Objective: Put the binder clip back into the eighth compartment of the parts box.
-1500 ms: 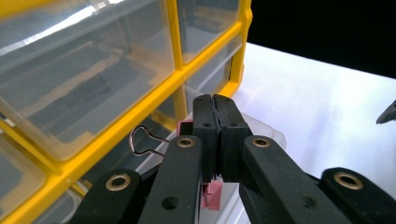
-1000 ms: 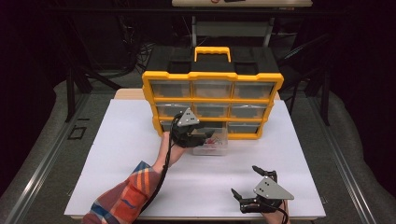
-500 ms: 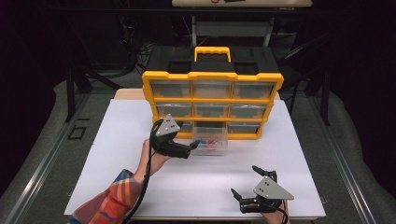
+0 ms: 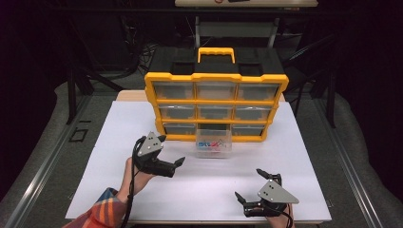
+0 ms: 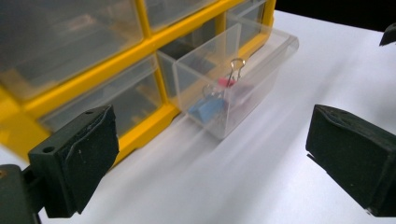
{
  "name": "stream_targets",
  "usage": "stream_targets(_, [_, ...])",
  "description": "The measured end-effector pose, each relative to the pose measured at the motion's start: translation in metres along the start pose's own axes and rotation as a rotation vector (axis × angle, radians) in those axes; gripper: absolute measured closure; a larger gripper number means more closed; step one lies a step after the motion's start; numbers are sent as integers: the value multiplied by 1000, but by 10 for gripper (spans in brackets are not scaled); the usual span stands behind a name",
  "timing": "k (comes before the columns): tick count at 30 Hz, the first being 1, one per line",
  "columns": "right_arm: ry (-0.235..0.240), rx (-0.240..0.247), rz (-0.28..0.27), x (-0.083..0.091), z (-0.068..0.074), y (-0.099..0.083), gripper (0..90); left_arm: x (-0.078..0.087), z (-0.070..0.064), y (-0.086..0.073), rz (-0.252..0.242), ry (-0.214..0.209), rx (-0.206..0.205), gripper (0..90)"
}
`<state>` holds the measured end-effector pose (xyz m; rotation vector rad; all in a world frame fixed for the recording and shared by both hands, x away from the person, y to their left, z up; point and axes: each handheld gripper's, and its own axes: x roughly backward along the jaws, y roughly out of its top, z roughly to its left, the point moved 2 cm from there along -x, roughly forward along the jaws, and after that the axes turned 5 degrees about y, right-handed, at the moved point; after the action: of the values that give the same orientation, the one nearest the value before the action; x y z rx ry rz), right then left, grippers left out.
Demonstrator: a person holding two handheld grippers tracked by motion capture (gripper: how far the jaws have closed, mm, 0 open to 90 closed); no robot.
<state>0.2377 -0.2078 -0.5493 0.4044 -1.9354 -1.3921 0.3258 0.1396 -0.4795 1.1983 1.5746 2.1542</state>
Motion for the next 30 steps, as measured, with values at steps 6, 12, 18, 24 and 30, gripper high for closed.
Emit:
stream_targets(6, [0,0,0,-1,0,0,0,10,4,-17,9,22,23,6])
stream_targets(12, [1,1,1,-1,1,0,0,18,7,-38,19,38,58,1])
stream_targets(18, [2,0,4,-1,1,0,1,26,11,-59,30,55,87,1])
stream_targets(24, [5,0,7,-2,1,-1,1,33,13,-76,28,65,115,0])
stream_targets(30, [7,1,5,-2,1,-1,1,34,10,-87,32,62,131,1])
